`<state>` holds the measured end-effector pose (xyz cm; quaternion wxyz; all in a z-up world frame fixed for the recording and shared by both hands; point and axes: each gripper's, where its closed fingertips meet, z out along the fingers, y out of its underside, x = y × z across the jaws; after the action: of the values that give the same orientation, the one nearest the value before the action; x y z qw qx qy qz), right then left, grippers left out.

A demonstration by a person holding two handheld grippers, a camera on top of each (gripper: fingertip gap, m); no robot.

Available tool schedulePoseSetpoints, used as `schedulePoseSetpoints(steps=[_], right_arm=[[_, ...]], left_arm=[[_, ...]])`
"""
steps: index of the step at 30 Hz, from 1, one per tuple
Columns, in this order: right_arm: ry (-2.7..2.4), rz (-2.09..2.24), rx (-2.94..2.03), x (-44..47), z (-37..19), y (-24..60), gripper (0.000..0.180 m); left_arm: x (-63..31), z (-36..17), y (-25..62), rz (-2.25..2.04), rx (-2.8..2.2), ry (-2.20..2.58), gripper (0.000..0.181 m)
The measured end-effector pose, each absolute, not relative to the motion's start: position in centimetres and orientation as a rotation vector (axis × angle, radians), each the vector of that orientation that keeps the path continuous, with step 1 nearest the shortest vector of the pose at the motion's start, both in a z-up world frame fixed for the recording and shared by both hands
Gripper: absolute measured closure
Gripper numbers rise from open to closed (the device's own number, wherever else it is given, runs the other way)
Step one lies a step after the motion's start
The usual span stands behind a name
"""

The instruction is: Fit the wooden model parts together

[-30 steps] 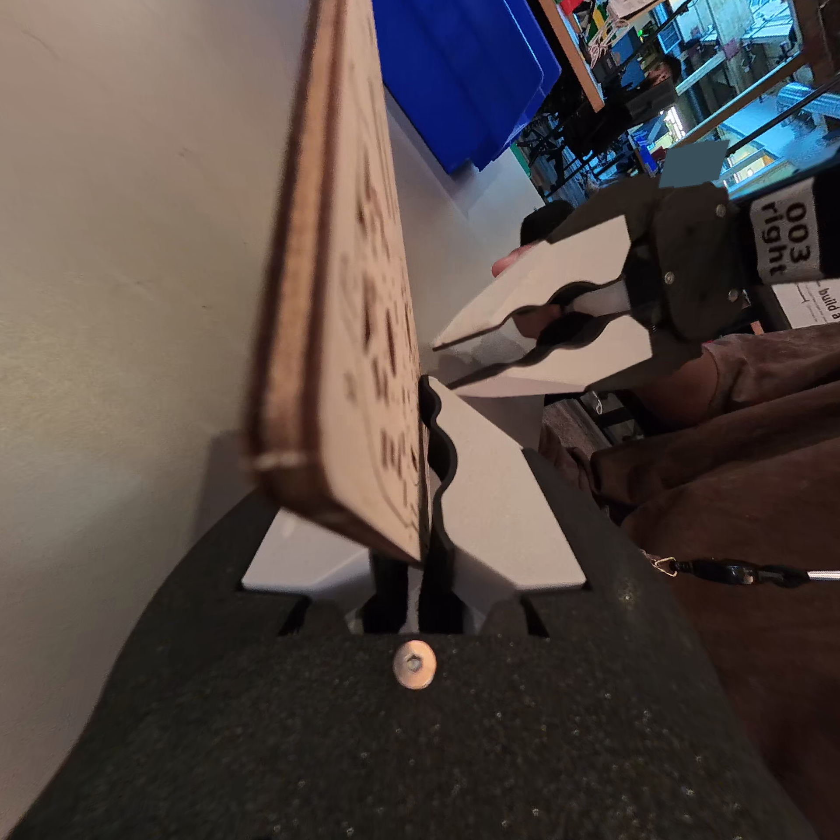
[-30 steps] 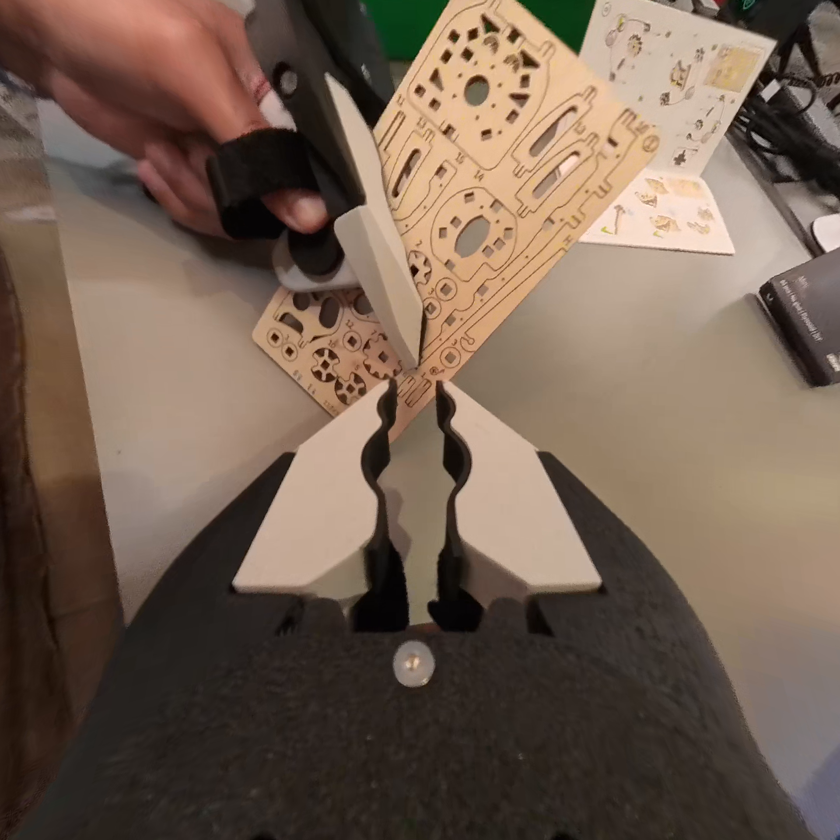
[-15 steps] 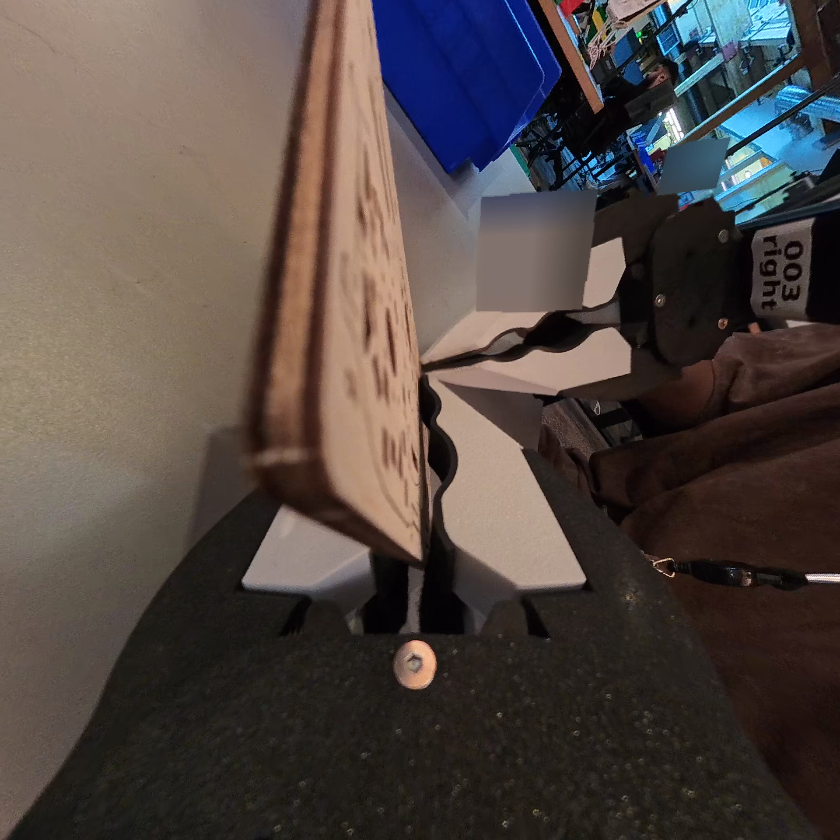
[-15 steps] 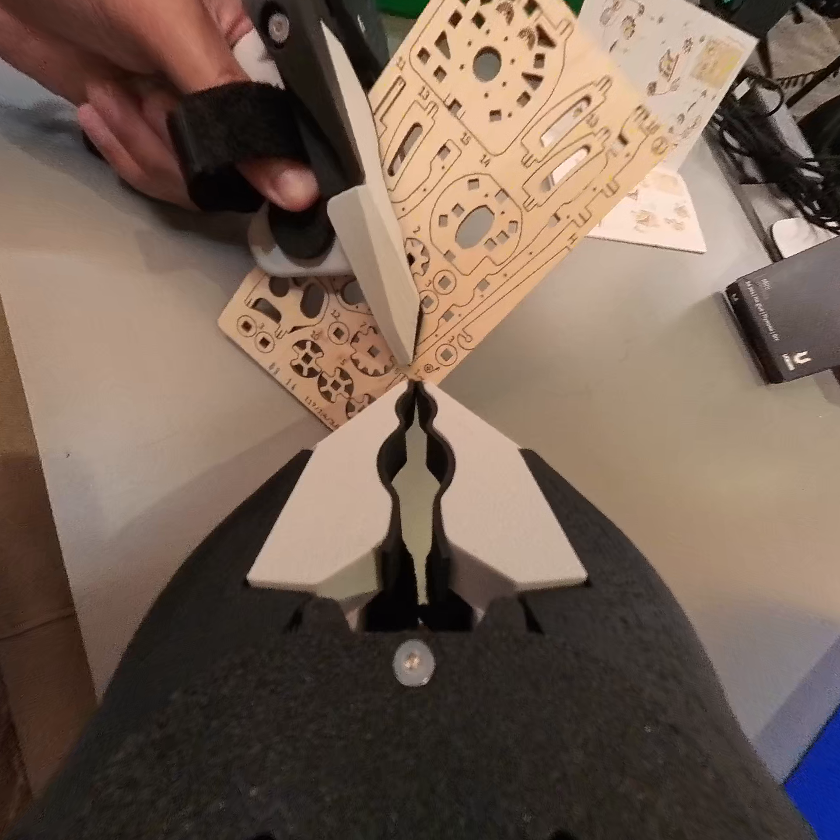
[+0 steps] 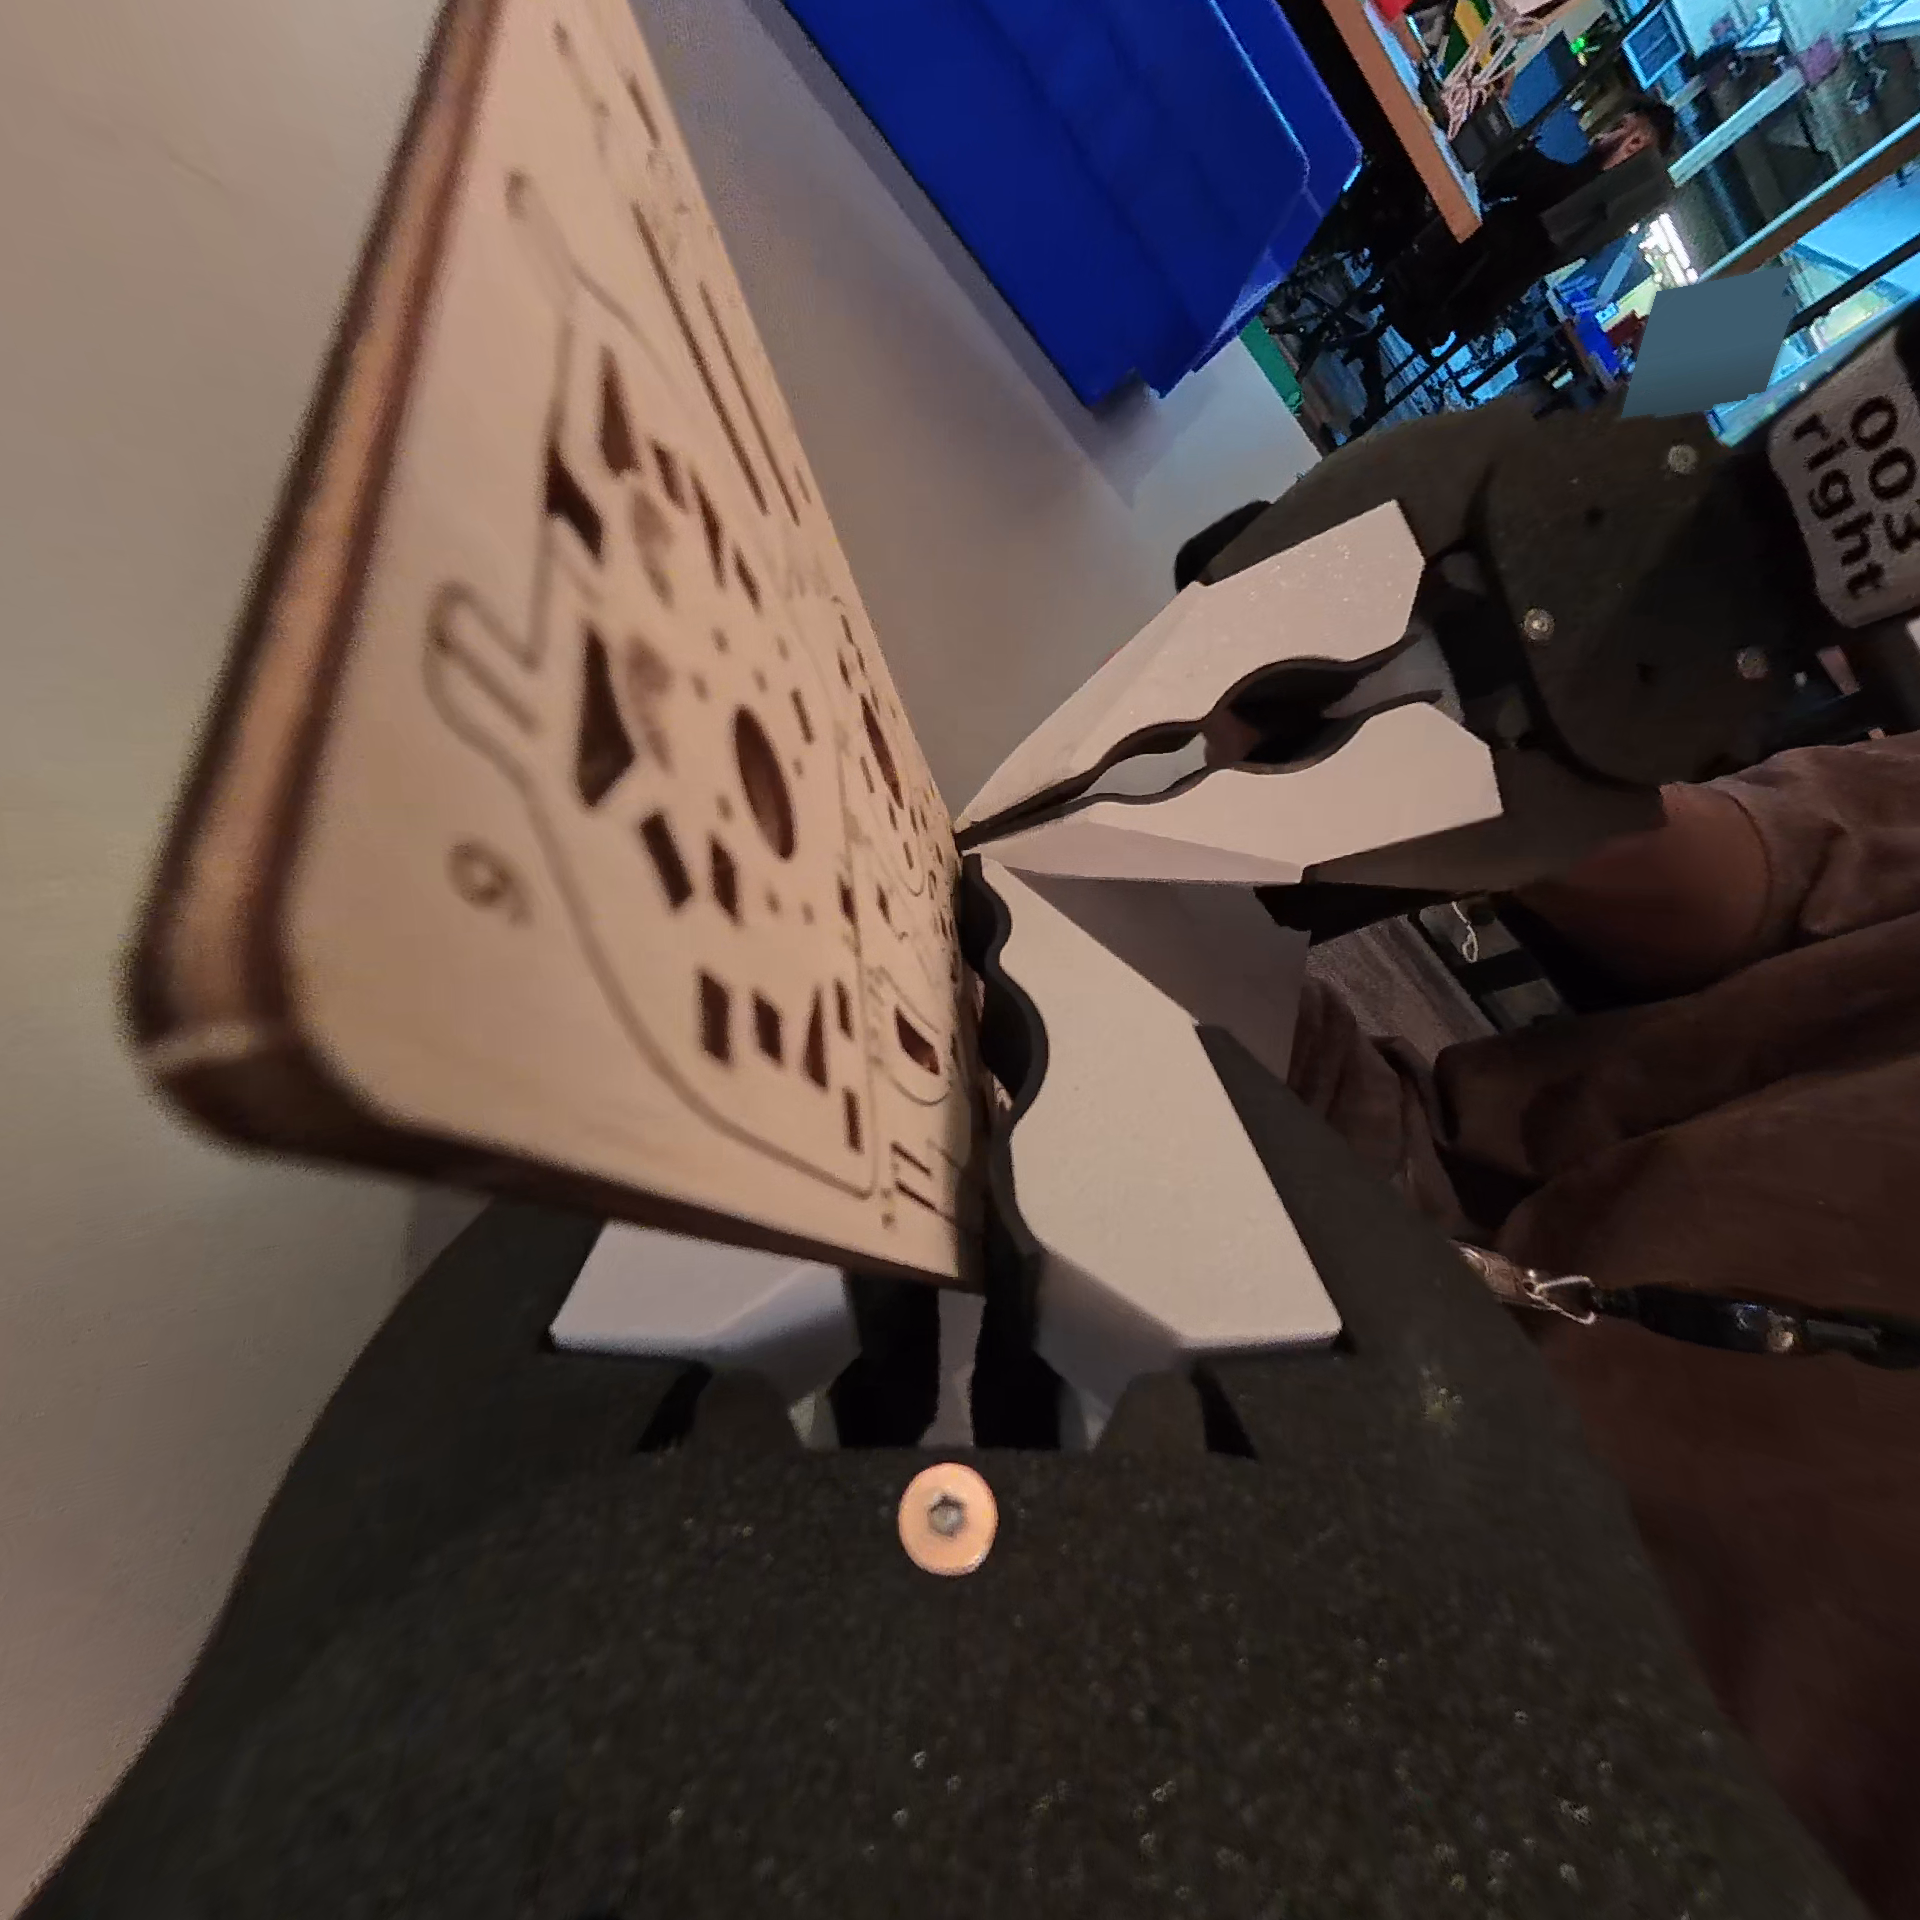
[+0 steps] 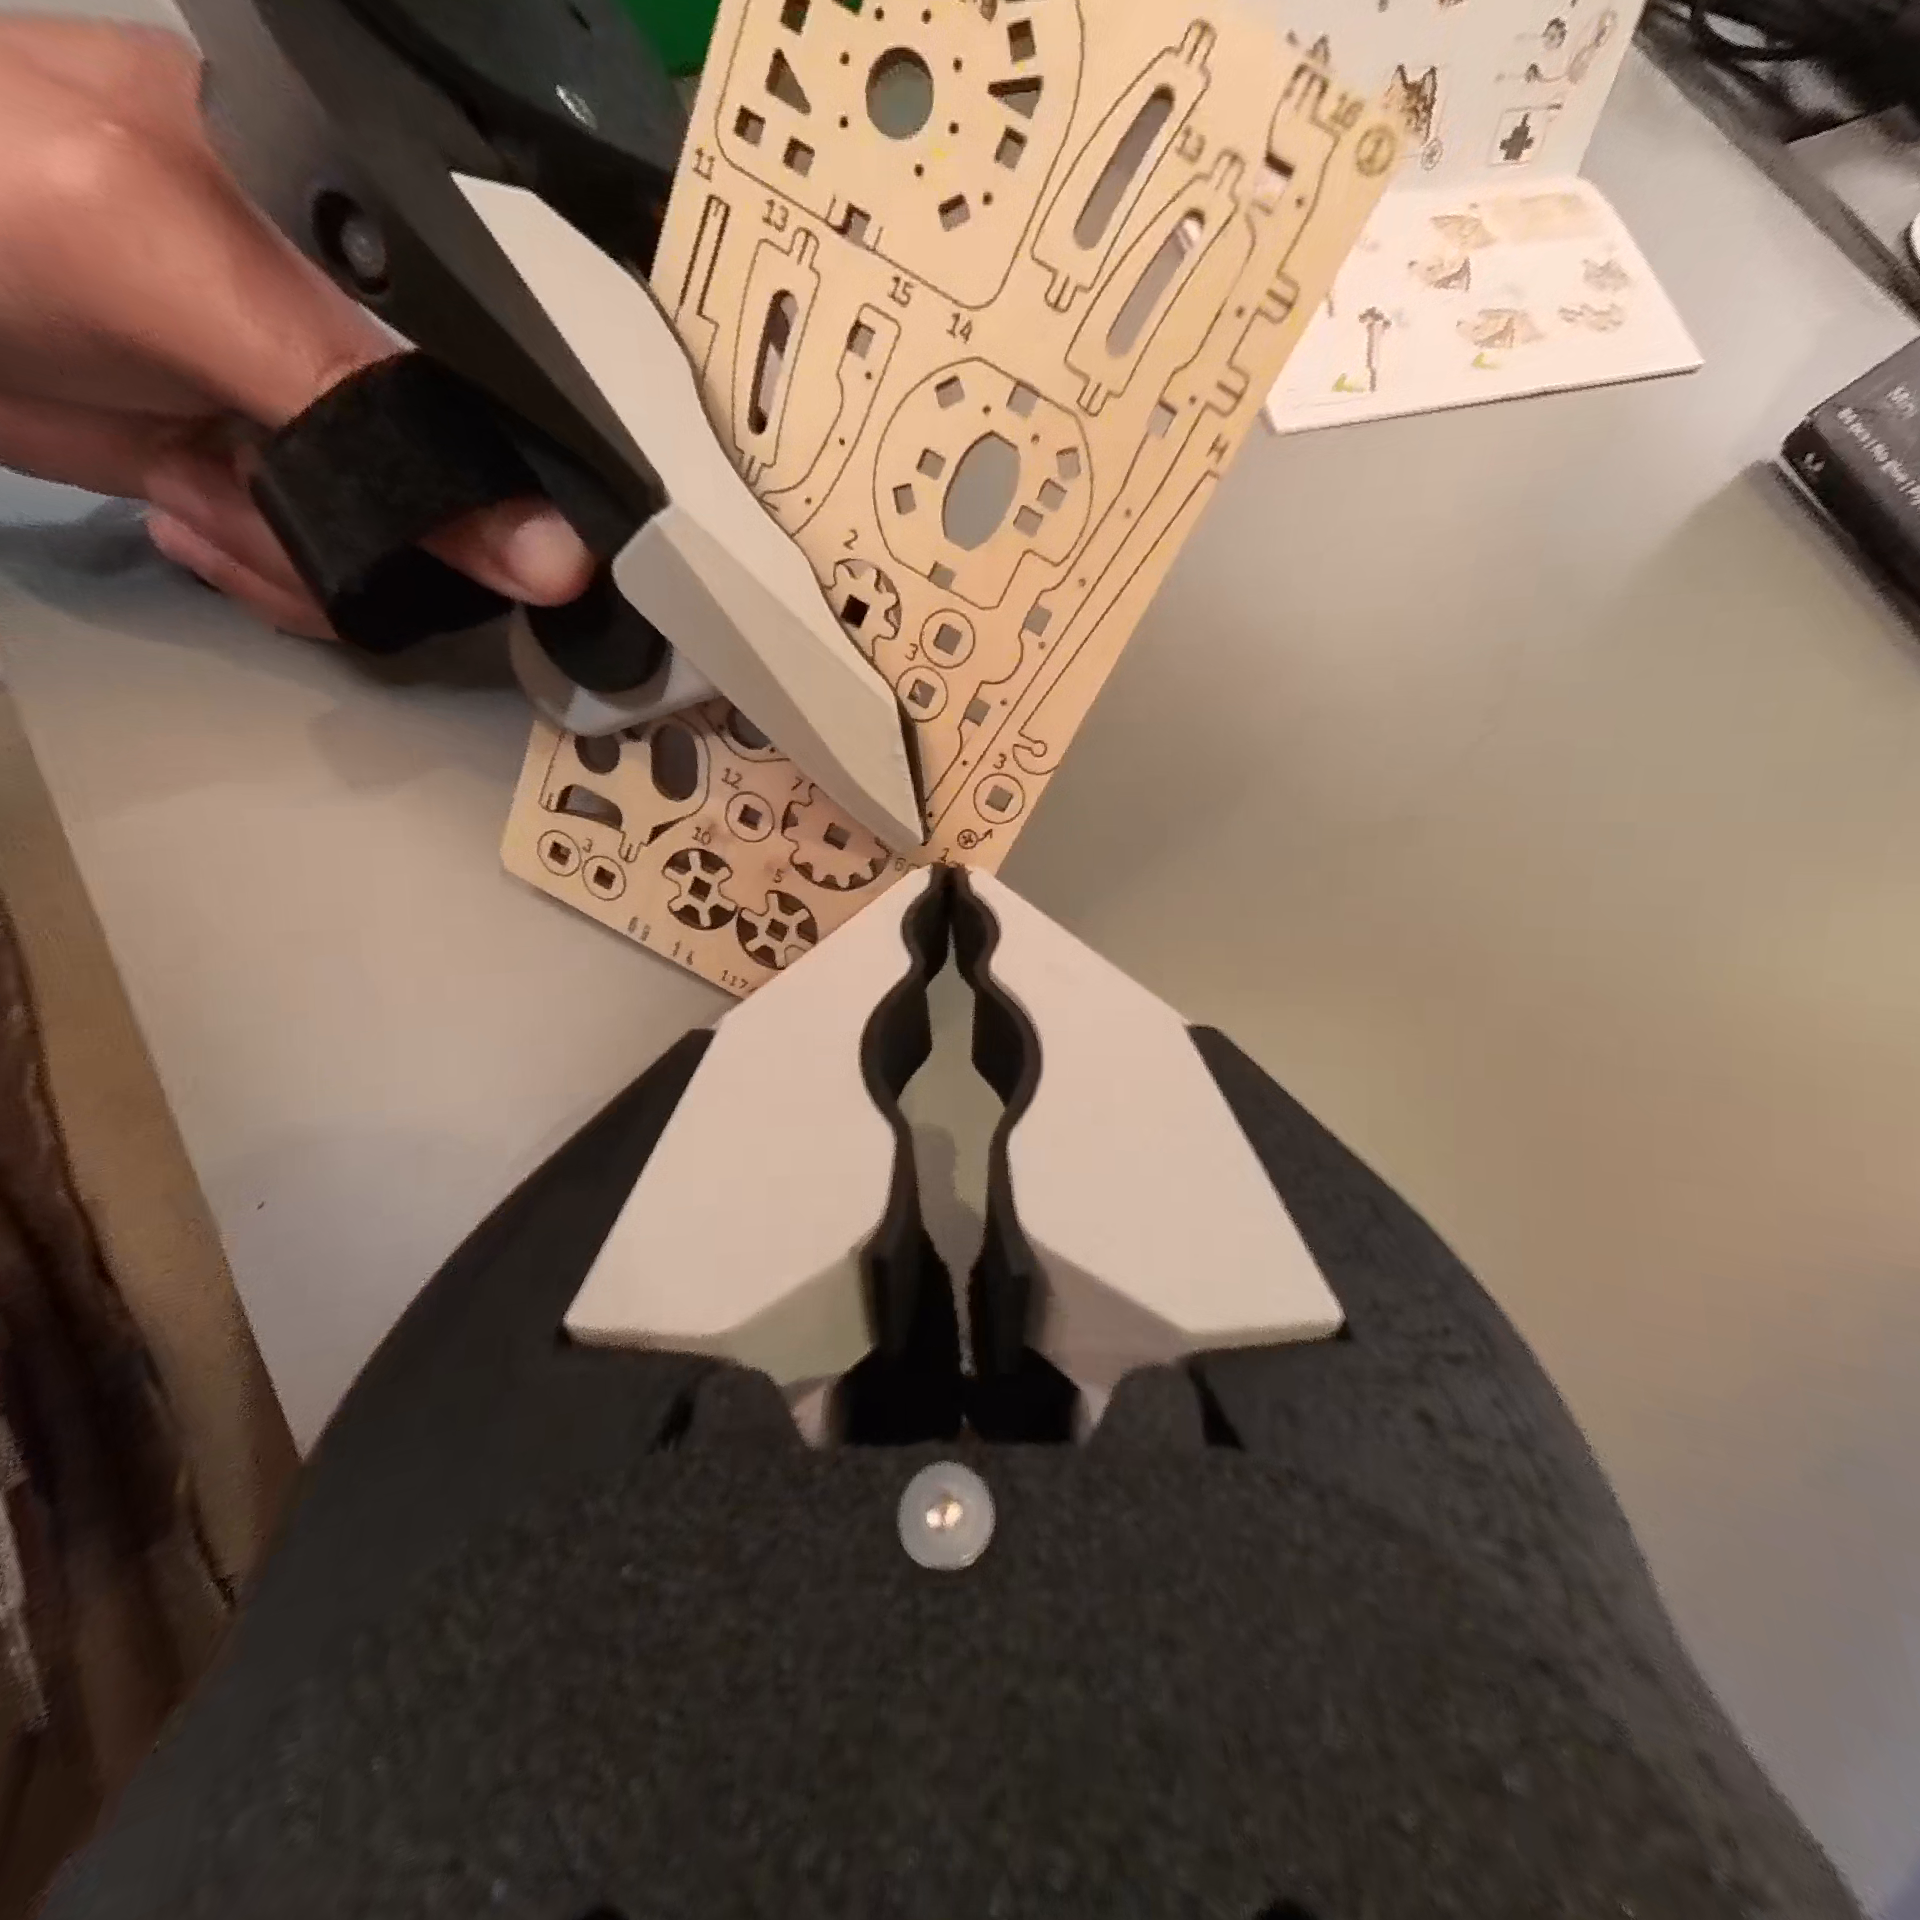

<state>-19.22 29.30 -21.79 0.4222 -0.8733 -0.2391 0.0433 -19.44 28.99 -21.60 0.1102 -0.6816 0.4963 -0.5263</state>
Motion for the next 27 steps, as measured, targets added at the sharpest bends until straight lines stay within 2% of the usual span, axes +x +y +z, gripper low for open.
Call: schedulePoseSetpoints(steps=[1, 6, 9, 11, 15, 18, 25, 27], right_arm=[[-0.578, 0.114, -2.183, -19.2, -21.7, 29.4, 0.180], [-0.480, 0.400, -2.071, -19.0, -18.6, 28.6, 0.180], [-0.570, 0.432, -1.943, -18.3, -16.8, 28.1, 0.153], [-0.633, 0.522, -1.836, -19.2, -15.2, 27.2, 0.152], [-0.739, 0.522, -1.783, -20.3, -14.6, 26.0, 0.152], [-0.746, 0.460, -1.672, -20.7, -12.9, 25.6, 0.163], [-0.862, 0.395, -1.627, -20.6, -13.2, 24.5, 0.170], [-0.903, 0.299, -1.609, -20.1, -13.5, 24.7, 0.172]], left_arm=[[-19.4, -21.5, 29.1, -1.545, -2.000, 1.451, 0.177], [-19.6, -19.5, 28.5, -1.484, -1.761, 1.544, 0.179], [-20.0, -16.7, 27.8, -1.387, -1.479, 1.593, 0.178], [-20.4, -14.8, 27.1, -1.371, -1.300, 1.571, 0.179], [-21.1, -11.0, 26.1, -1.360, -1.001, 1.466, 0.179], [-21.2, -10.6, 24.7, -1.337, -0.872, 1.482, 0.179], [-21.1, -11.0, 23.5, -1.300, -0.825, 1.545, 0.178], [-20.9, -11.3, 24.3, -1.264, -0.868, 1.538, 0.162]])
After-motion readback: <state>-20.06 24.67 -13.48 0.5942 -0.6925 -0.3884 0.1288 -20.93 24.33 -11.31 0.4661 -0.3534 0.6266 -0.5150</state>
